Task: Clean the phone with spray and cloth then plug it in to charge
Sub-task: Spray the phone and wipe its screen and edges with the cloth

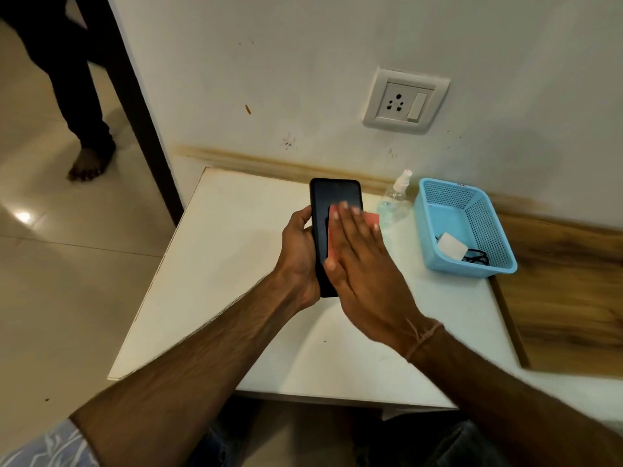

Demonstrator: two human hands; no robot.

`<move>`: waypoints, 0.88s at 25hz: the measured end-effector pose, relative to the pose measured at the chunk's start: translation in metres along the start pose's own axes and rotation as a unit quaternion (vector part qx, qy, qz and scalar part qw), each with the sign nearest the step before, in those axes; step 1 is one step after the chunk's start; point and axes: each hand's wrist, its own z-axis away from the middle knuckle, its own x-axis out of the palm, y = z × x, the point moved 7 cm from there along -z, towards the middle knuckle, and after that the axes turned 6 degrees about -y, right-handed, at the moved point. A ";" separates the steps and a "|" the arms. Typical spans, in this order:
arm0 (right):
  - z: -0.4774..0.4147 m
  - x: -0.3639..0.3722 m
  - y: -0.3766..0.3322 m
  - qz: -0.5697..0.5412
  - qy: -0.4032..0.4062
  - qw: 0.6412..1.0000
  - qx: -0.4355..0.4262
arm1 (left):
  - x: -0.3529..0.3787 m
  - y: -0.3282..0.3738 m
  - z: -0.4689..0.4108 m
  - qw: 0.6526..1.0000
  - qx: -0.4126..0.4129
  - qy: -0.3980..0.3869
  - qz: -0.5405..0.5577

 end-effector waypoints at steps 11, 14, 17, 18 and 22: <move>0.025 -0.005 0.001 -0.004 0.052 0.999 -0.003 | 0.003 0.003 0.000 0.999 0.012 -0.034 0.022; -0.029 -0.023 0.025 -0.036 0.069 0.996 0.042 | 0.004 -0.002 0.003 1.000 0.004 -0.012 0.009; -0.064 -0.027 0.039 -0.071 0.058 0.994 0.051 | 0.006 -0.002 0.005 1.000 0.006 -0.006 0.011; -0.066 -0.025 0.040 -0.082 0.056 0.994 0.051 | 0.006 -0.001 0.005 1.000 0.006 -0.005 0.014; -0.021 -0.008 0.017 -0.093 0.050 0.994 0.018 | -0.002 0.005 0.004 1.000 0.019 0.007 0.021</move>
